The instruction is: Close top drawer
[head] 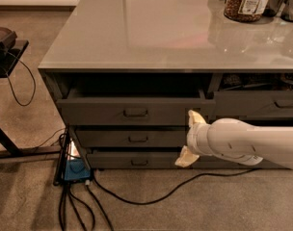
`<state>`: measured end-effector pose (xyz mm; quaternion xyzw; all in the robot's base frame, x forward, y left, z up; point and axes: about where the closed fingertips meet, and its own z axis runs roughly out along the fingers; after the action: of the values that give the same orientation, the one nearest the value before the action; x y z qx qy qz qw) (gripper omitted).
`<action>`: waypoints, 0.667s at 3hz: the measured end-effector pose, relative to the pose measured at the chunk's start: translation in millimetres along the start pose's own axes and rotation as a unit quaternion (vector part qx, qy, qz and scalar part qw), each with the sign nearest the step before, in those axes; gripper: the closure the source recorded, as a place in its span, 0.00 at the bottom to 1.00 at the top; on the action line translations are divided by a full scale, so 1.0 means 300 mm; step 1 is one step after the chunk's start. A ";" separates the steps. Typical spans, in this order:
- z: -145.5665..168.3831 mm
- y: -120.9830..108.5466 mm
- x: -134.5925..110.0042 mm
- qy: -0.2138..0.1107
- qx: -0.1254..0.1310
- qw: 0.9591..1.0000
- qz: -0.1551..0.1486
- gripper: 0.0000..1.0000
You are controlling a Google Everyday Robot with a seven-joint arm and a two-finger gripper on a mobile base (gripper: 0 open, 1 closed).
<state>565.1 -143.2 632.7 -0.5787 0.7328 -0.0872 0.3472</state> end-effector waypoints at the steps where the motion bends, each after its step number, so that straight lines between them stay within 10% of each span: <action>1: 0.041 0.048 0.015 0.019 -0.070 0.997 -0.020 0.19; 2: 0.082 -0.017 0.024 0.025 -0.087 0.996 -0.017 0.43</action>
Offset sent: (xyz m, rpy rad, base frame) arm 0.0511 -0.0094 -0.0188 -0.0383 0.2109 0.0689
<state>583.7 -144.6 614.2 -0.6164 0.7364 -0.0433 0.2754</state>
